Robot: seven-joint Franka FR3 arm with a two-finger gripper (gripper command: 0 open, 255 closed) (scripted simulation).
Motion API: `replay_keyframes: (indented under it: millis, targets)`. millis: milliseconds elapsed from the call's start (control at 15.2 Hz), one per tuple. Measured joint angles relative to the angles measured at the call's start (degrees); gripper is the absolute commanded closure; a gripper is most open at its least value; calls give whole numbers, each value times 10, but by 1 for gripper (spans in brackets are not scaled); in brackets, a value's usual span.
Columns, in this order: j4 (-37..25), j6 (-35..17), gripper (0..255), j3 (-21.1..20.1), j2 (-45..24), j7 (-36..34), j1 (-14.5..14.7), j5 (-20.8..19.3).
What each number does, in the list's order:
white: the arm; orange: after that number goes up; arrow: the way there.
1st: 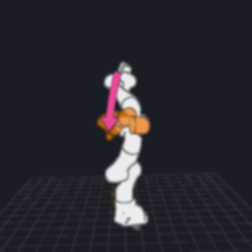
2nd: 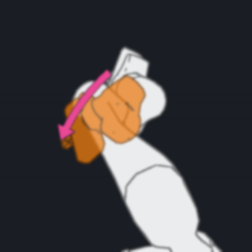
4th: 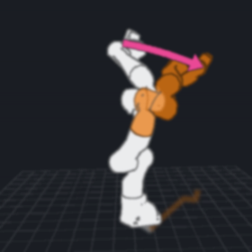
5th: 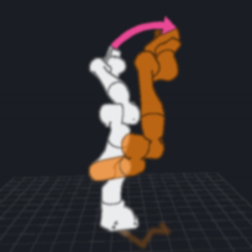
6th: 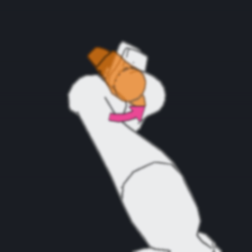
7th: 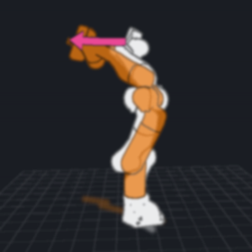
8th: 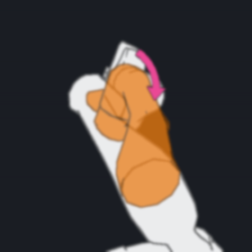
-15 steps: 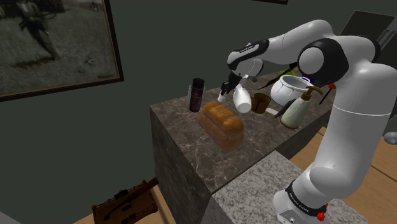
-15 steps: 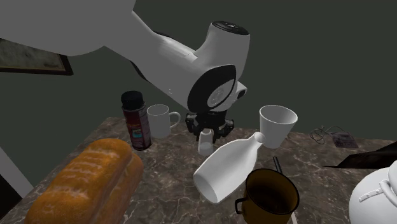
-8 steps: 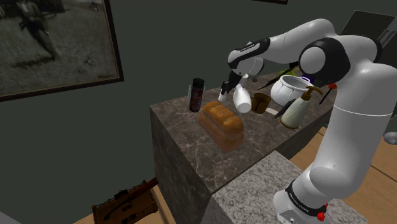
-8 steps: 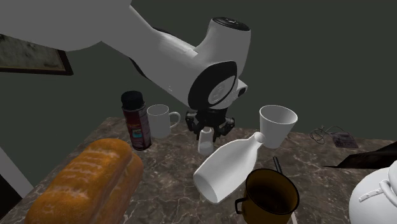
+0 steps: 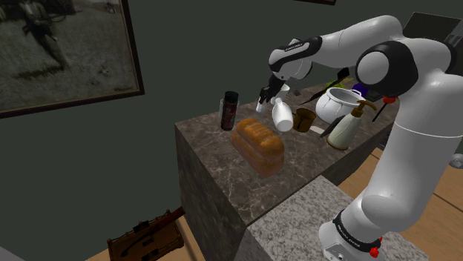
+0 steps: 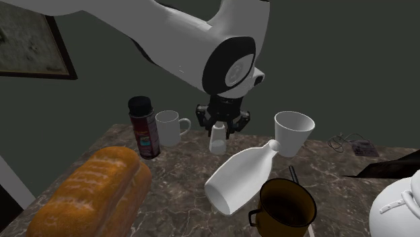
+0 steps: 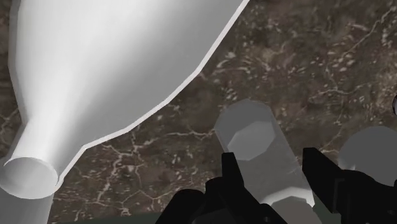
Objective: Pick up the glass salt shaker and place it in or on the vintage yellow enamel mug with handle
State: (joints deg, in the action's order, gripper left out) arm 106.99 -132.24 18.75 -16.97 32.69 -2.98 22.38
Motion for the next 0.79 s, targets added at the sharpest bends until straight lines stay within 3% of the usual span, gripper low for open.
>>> replay_keyframes:
  millis: [792]
  targets:
    - [-43, 75, 255, 10, 38, -33, 5, -33]
